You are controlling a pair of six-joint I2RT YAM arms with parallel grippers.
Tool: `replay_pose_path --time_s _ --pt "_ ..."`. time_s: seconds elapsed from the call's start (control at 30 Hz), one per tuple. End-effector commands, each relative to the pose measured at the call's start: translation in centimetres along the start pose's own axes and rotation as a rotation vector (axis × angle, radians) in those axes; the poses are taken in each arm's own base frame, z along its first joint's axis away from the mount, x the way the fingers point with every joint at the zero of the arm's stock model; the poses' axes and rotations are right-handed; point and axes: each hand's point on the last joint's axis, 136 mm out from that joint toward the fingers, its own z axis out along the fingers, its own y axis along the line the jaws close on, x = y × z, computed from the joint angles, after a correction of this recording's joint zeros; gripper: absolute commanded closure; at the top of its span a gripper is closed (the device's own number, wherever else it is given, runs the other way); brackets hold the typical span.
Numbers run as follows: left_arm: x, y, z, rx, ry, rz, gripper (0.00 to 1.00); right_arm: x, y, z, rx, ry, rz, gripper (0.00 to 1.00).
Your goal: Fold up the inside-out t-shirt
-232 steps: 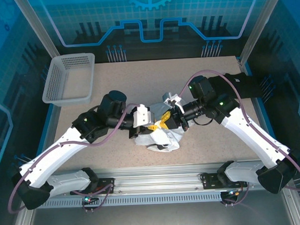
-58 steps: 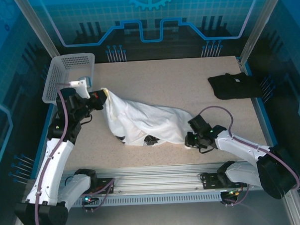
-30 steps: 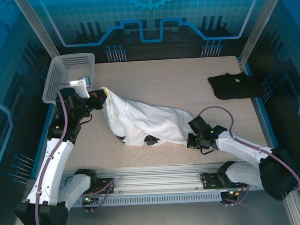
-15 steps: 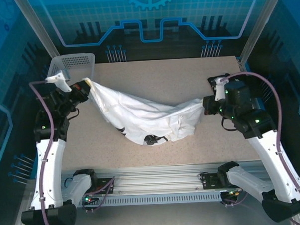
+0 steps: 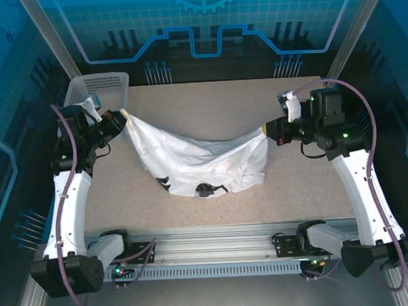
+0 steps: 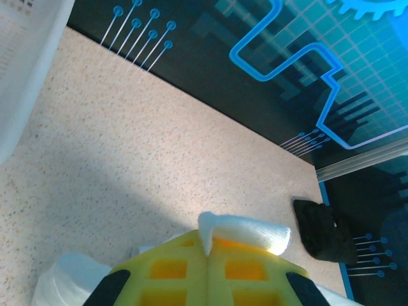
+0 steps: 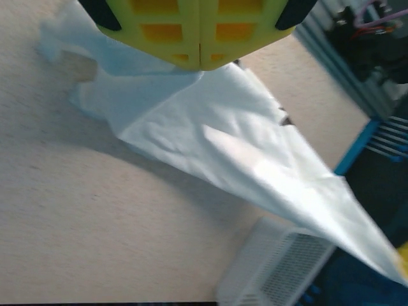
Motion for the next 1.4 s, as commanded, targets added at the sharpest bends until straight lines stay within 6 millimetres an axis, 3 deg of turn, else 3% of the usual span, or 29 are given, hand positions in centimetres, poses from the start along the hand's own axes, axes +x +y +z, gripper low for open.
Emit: replay_pose_path --time_s 0.0,0.13,0.33,0.57,0.67,0.73,0.8,0.9,1.03,1.17,1.37 --pt "0.4 1.5 0.5 -0.05 0.009 0.007 1.0 -1.0 1.9 0.4 -0.16 -0.029 0.003 1.0" --pt "0.2 2.2 1.0 -0.08 0.017 -0.002 1.0 -0.3 -1.9 3.6 -0.084 0.039 0.11 1.0" --pt "-0.7 2.3 0.9 -0.078 -0.003 -0.025 1.0 -1.7 -9.5 5.1 0.211 0.014 0.185 0.99" --pt "0.2 2.5 1.7 -0.052 0.024 -0.05 1.0 -0.8 -18.2 12.3 0.367 0.132 0.295 0.97" --pt "0.3 2.2 1.9 -0.031 0.034 -0.057 1.0 -0.6 -22.0 14.6 0.469 0.183 0.311 0.92" --pt "0.5 2.1 2.0 -0.019 0.041 -0.064 1.0 -0.4 -23.5 15.4 0.512 0.216 0.314 0.87" --pt "0.7 2.0 2.1 -0.014 0.049 -0.065 1.0 0.0 -23.7 15.6 0.531 0.241 0.305 0.79" --pt "0.9 2.1 2.1 -0.013 0.05 -0.062 1.0 1.0 -21.7 14.9 0.543 0.254 0.267 0.66" --pt "1.2 2.1 2.2 -0.004 0.056 -0.058 1.0 5.4 -16.7 13.9 0.497 0.276 0.249 0.49" --pt "1.4 1.8 2.6 0.014 0.068 -0.058 1.0 9.9 -12.2 15.1 0.422 0.305 0.273 0.35" --pt "1.6 1.7 2.8 0.032 0.075 -0.068 1.0 12.7 -11.2 18.1 0.473 0.37 0.249 0.3"
